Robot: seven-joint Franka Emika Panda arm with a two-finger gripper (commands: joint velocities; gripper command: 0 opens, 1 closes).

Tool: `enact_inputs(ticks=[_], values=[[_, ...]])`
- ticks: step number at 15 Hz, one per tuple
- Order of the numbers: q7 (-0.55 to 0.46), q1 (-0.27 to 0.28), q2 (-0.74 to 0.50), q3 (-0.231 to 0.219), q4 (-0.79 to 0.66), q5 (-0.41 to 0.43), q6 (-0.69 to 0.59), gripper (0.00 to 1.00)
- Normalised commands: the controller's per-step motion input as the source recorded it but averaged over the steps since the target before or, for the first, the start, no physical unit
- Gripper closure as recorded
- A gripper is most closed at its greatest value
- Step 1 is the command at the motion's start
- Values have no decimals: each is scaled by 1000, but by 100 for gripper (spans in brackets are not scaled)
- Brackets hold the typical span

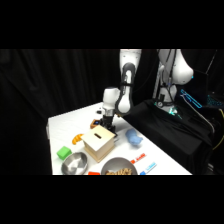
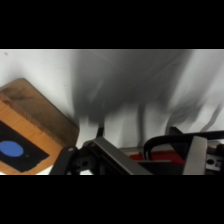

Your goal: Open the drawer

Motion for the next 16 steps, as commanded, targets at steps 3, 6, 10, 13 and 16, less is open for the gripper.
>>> enact_inputs(ticks=[3, 6, 10, 13, 16], values=[[-70, -19, -154, 60, -378, -8, 343, 0], [-38, -79, -147, 87, -392, 1, 303, 0], [-17, -143, -124, 84, -317, -20, 167, 0], [-12, -250, -208, 131, -381, -48, 96, 0], [-13, -244, -241, 122, -371, -52, 58, 0]])
